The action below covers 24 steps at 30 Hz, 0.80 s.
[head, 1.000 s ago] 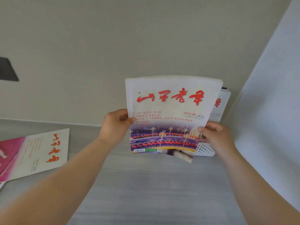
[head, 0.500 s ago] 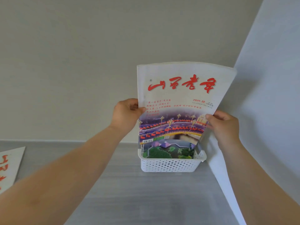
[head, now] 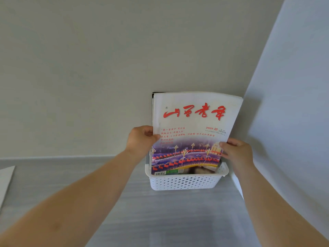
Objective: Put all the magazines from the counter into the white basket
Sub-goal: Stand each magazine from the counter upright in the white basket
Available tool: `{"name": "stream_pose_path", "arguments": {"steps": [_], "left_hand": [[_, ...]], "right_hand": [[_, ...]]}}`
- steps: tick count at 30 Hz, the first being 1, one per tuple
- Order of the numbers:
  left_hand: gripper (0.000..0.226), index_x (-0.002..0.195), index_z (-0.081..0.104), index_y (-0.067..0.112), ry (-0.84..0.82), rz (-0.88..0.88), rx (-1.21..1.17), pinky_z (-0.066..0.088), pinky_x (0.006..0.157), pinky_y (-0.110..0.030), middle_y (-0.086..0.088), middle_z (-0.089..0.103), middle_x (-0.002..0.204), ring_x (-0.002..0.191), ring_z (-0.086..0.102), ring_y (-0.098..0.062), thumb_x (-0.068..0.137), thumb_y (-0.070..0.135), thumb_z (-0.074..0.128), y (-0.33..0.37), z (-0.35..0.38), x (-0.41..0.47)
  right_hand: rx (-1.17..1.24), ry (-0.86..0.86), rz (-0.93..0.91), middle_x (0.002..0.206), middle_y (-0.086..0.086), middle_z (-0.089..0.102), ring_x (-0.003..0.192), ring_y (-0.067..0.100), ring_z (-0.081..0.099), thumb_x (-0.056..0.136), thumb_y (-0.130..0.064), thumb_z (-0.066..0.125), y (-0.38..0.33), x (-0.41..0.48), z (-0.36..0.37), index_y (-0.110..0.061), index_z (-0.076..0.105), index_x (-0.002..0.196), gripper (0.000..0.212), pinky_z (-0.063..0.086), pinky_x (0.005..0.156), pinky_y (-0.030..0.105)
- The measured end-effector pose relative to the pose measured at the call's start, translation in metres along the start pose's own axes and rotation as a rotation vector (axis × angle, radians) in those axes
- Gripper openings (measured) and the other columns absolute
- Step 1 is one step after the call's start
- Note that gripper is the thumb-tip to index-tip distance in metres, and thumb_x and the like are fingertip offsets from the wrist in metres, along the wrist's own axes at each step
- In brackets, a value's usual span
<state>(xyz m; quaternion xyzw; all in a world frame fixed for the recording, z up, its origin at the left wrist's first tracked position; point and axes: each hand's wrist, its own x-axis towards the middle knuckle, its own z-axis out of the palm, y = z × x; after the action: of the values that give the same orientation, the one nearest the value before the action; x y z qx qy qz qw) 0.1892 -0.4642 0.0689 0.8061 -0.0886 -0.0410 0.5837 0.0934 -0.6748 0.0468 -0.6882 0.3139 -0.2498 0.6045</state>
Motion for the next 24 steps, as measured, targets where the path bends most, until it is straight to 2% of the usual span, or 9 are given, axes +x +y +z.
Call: {"name": "stream_pose_path", "arguments": {"steps": [3, 7, 10, 14, 16, 18, 20, 22, 24], "left_hand": [[0.021, 0.100, 0.067, 0.004, -0.003, -0.039, 0.014, 0.048, 0.071, -0.024, 0.000, 0.062, 0.084, 0.075, 0.059, -0.016, 0.080, 0.003, 0.061, -0.011, 0.006, 0.002], [0.010, 0.087, 0.066, 0.008, -0.006, -0.074, 0.049, 0.045, 0.064, -0.018, 0.000, 0.062, 0.082, 0.075, 0.058, -0.016, 0.080, 0.004, 0.061, -0.022, 0.009, 0.007], [0.007, 0.085, 0.060, 0.011, 0.004, -0.059, 0.109, 0.045, 0.068, -0.023, 0.000, 0.061, 0.083, 0.079, 0.057, -0.018, 0.080, 0.006, 0.062, -0.023, 0.012, 0.011], [0.027, 0.070, 0.042, 0.021, 0.129, 0.033, 0.203, 0.034, 0.051, -0.016, 0.009, 0.049, 0.069, 0.061, 0.048, -0.008, 0.076, 0.010, 0.066, -0.028, 0.018, 0.013], [0.030, 0.074, 0.040, 0.018, 0.214, 0.060, 0.218, 0.029, 0.049, -0.016, 0.005, 0.044, 0.073, 0.058, 0.042, -0.004, 0.073, 0.014, 0.070, -0.032, 0.018, 0.016], [0.032, 0.081, 0.041, 0.015, 0.222, 0.046, 0.250, 0.028, 0.049, -0.017, 0.005, 0.042, 0.073, 0.058, 0.040, -0.004, 0.074, 0.021, 0.071, -0.035, 0.015, 0.019], [0.030, 0.081, 0.042, 0.014, 0.172, 0.020, 0.295, 0.029, 0.048, -0.020, 0.007, 0.042, 0.067, 0.057, 0.039, -0.007, 0.075, 0.027, 0.069, -0.036, 0.012, 0.021], [0.029, 0.075, 0.042, 0.016, 0.139, 0.001, 0.329, 0.030, 0.047, -0.022, 0.007, 0.043, 0.064, 0.055, 0.040, -0.008, 0.077, 0.031, 0.066, -0.037, 0.011, 0.022], [0.031, 0.067, 0.039, 0.021, 0.125, -0.017, 0.337, 0.030, 0.047, -0.022, 0.008, 0.044, 0.063, 0.055, 0.041, -0.007, 0.077, 0.034, 0.065, -0.037, 0.010, 0.021]], "right_hand": [[-0.022, -0.018, 0.040, 0.092, 0.008, 0.063, 0.082, 0.026, 0.061, 0.084, -0.002, 0.055, 0.011, 0.002, 0.001, -0.010, 0.059, 0.085, 0.010, 0.051, 0.079, 0.040], [-0.009, -0.026, 0.060, 0.090, 0.007, 0.064, 0.080, 0.027, 0.062, 0.083, 0.000, 0.054, 0.020, 0.005, 0.002, -0.010, 0.062, 0.086, 0.013, 0.051, 0.077, 0.038], [-0.031, -0.009, 0.060, 0.087, 0.006, 0.064, 0.074, 0.023, 0.062, 0.083, -0.001, 0.054, 0.022, 0.010, 0.004, -0.011, 0.062, 0.085, 0.012, 0.051, 0.075, 0.037], [-0.071, 0.045, 0.070, 0.086, 0.008, 0.063, 0.079, 0.026, 0.061, 0.083, -0.004, 0.055, 0.026, 0.017, 0.008, -0.014, 0.059, 0.081, 0.011, 0.052, 0.083, 0.044], [-0.101, 0.054, 0.058, 0.082, 0.007, 0.063, 0.082, 0.028, 0.061, 0.082, -0.003, 0.055, 0.029, 0.020, 0.009, -0.016, 0.059, 0.078, 0.014, 0.051, 0.085, 0.046], [-0.117, 0.066, 0.058, 0.074, 0.003, 0.061, 0.074, 0.023, 0.059, 0.082, -0.004, 0.054, 0.032, 0.022, 0.010, -0.013, 0.061, 0.083, 0.012, 0.051, 0.079, 0.042], [-0.127, 0.083, 0.060, 0.073, 0.003, 0.058, 0.066, 0.017, 0.053, 0.082, -0.003, 0.050, 0.035, 0.023, 0.010, -0.011, 0.060, 0.094, 0.017, 0.047, 0.065, 0.031], [-0.143, 0.100, 0.050, 0.082, 0.008, 0.058, 0.072, 0.020, 0.052, 0.081, -0.002, 0.048, 0.036, 0.021, 0.010, -0.014, 0.057, 0.093, 0.019, 0.039, 0.056, 0.024], [-0.155, 0.112, 0.034, 0.087, 0.009, 0.058, 0.078, 0.022, 0.052, 0.081, -0.002, 0.048, 0.033, 0.016, 0.011, -0.015, 0.056, 0.091, 0.019, 0.037, 0.055, 0.023]]}}
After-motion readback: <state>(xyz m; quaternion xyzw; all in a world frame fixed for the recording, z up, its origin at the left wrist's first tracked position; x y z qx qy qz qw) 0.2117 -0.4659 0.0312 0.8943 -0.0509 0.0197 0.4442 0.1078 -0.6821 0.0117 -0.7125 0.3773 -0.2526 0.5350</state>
